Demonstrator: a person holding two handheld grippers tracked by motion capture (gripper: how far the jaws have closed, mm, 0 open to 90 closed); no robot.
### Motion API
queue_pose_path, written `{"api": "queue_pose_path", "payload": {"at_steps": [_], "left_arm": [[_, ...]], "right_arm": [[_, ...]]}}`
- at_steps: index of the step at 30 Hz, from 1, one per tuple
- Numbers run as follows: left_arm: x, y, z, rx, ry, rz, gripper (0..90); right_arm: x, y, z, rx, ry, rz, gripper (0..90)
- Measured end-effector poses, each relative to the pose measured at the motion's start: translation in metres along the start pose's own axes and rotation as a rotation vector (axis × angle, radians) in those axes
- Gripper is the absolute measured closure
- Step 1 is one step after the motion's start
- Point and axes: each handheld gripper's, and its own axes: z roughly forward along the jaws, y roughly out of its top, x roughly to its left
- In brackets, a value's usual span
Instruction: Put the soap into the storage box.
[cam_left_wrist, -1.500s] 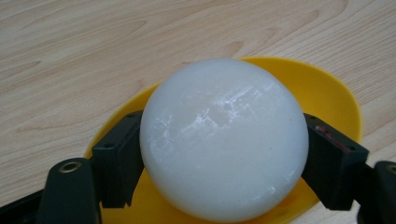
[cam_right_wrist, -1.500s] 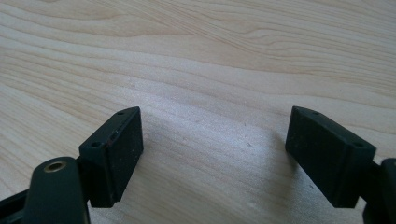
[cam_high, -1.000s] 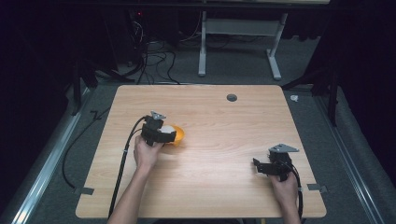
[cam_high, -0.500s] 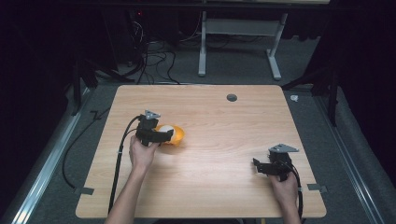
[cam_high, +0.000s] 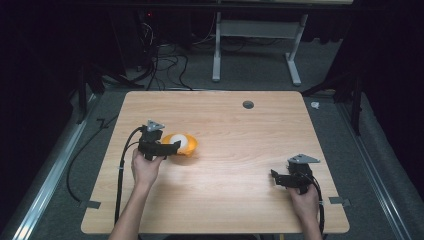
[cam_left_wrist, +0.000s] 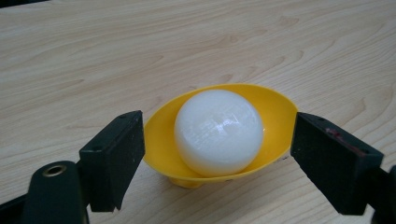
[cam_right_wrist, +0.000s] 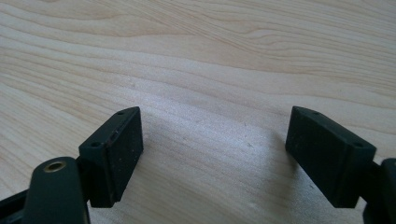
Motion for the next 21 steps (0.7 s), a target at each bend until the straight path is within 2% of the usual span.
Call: {"api": "queue_pose_path", "payload": {"at_steps": [15,21], "left_arm": [[-0.001,-0.002,-0.022,-0.022,0.0,0.011,18.6],[0.001,-0.009,-0.028,-0.026,-0.003,0.002,18.7]], "right_arm": [[0.0,0.0,0.0,0.0,0.001,-0.002,20.0],[0.0,0.0,0.0,0.0,0.001,-0.003,20.0]]}}
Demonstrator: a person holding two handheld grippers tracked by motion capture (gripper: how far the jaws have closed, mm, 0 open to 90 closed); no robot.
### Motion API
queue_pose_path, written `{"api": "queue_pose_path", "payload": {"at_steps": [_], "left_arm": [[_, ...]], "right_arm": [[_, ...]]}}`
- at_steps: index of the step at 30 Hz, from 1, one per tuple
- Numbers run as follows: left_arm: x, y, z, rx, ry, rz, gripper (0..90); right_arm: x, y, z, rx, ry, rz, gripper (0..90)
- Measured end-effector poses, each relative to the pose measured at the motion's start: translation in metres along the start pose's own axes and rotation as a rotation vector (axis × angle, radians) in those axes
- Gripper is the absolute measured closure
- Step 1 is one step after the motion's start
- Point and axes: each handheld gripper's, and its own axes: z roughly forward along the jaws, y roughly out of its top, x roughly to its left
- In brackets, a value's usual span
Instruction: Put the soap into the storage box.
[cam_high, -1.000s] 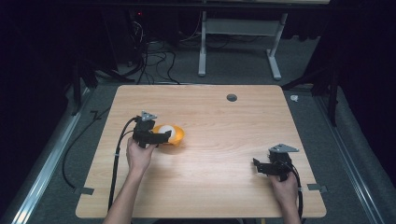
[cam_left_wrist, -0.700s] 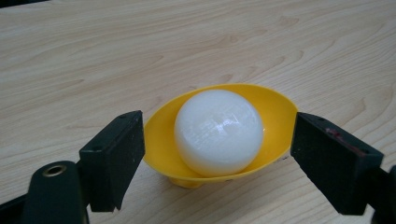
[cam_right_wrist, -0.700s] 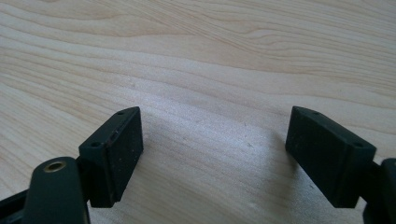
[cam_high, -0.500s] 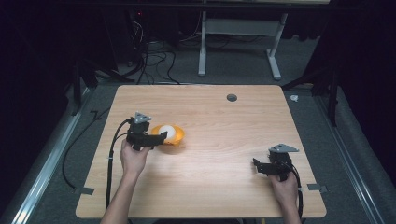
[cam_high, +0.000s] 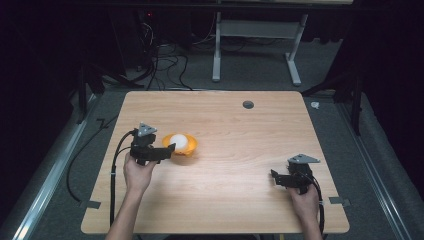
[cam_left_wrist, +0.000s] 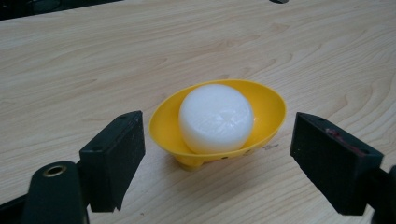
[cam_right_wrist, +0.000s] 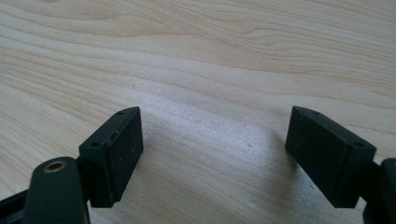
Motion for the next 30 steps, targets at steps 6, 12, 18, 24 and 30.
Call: {"api": "queue_pose_path", "payload": {"at_steps": [6,12,18,24,30], "left_arm": [[0.001,-0.006,-0.005,-0.002,-0.001,-0.009,18.7],[0.003,-0.013,-0.01,-0.002,0.007,-0.01,18.6],[0.003,-0.016,-0.016,-0.007,-0.001,-0.016,19.0],[0.0,-0.021,-0.022,-0.018,-0.011,-0.024,19.0],[-0.002,-0.028,-0.026,-0.016,-0.006,-0.021,19.0]], "right_arm": [[0.0,0.0,0.0,0.0,-0.001,0.003,20.0],[0.0,0.0,0.0,0.0,-0.001,0.002,20.0],[0.001,0.0,0.0,0.001,-0.002,0.004,20.0],[0.001,0.0,0.0,0.002,-0.002,0.005,20.1],[0.001,0.0,0.0,0.002,-0.002,0.004,20.1]]}}
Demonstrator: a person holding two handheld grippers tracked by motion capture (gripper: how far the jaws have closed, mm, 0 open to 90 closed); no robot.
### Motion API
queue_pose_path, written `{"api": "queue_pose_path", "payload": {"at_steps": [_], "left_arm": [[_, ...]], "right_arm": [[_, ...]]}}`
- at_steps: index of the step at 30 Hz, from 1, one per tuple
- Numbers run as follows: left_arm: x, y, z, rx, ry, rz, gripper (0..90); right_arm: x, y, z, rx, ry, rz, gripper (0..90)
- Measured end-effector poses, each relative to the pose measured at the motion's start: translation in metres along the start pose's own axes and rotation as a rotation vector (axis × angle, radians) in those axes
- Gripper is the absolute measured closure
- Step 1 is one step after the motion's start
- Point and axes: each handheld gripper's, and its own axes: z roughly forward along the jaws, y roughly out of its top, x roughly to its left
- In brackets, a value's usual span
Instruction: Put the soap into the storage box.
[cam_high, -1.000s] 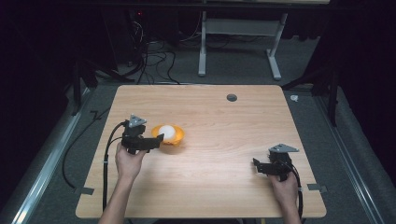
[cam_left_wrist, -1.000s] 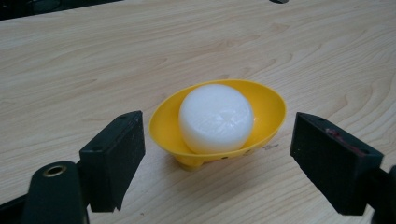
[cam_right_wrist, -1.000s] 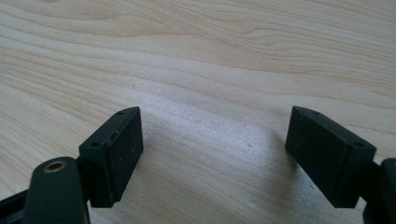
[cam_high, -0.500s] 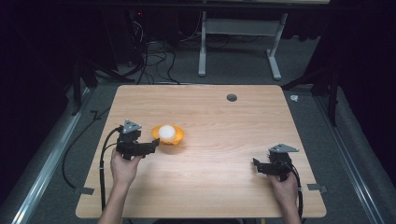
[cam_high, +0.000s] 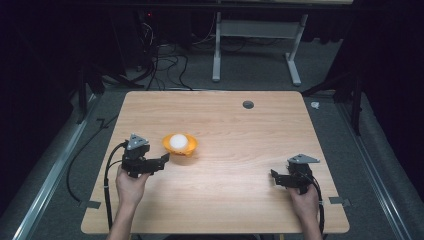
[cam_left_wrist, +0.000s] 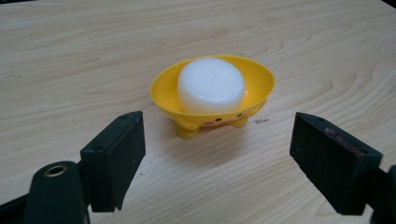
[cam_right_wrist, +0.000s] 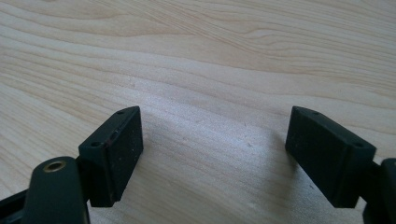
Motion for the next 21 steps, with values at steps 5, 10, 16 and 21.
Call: {"api": "queue_pose_path", "payload": {"at_steps": [5,10,16,21], "left_arm": [[0.0,-0.005,0.0,0.003,0.003,-0.007,19.1],[-0.001,-0.008,-0.002,-0.003,0.0,-0.012,19.1],[-0.001,-0.013,-0.003,-0.002,0.0,-0.019,19.1],[0.001,-0.018,-0.004,0.002,-0.002,-0.026,19.1]], "right_arm": [[0.0,0.0,0.0,0.0,-0.001,0.001,20.0],[0.0,0.0,0.0,0.0,0.0,0.0,20.0],[0.0,0.0,0.0,0.0,-0.001,0.002,20.0],[0.0,0.0,0.0,0.0,-0.001,0.001,20.0]]}}
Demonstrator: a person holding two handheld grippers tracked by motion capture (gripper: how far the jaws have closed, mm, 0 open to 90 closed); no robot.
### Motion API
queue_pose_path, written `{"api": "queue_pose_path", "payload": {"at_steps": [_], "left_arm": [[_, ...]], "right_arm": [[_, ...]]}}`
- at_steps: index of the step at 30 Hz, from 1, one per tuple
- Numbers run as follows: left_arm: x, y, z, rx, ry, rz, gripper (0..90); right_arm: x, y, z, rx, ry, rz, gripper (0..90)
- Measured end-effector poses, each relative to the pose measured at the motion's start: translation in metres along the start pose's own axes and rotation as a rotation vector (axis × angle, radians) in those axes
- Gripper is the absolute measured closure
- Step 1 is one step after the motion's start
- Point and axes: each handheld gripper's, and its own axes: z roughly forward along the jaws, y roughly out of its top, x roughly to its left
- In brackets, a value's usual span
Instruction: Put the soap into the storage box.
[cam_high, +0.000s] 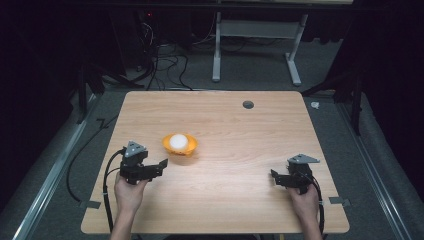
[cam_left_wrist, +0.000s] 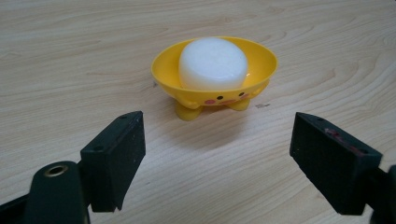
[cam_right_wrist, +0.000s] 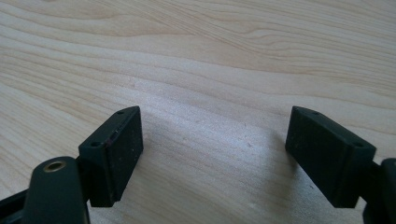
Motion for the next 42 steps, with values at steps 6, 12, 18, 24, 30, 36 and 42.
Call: {"api": "queue_pose_path", "payload": {"at_steps": [6,12,18,24,30,36,42], "left_arm": [[0.002,-0.005,-0.001,0.005,0.001,-0.001,19.1],[0.003,-0.007,-0.002,0.003,0.002,-0.005,19.2],[0.004,-0.011,-0.002,0.008,0.0,-0.013,19.2],[0.006,-0.016,0.0,0.013,-0.002,-0.029,19.3],[0.007,-0.021,0.001,0.016,-0.003,-0.041,19.3],[0.008,-0.025,0.002,0.026,-0.002,-0.042,19.3],[0.008,-0.031,0.005,0.037,0.001,-0.054,19.3]], "right_arm": [[0.0,0.0,0.0,-0.001,0.0,-0.003,20.0],[0.0,0.0,0.0,-0.001,0.0,-0.002,20.0],[0.0,0.0,0.0,-0.001,0.0,-0.003,20.1],[0.0,0.0,0.0,-0.001,0.0,-0.002,20.0],[0.0,0.0,0.0,-0.001,0.0,-0.002,20.0],[0.0,0.0,0.0,-0.001,0.0,-0.002,20.0],[0.0,0.0,0.0,-0.001,0.0,-0.003,20.0]]}}
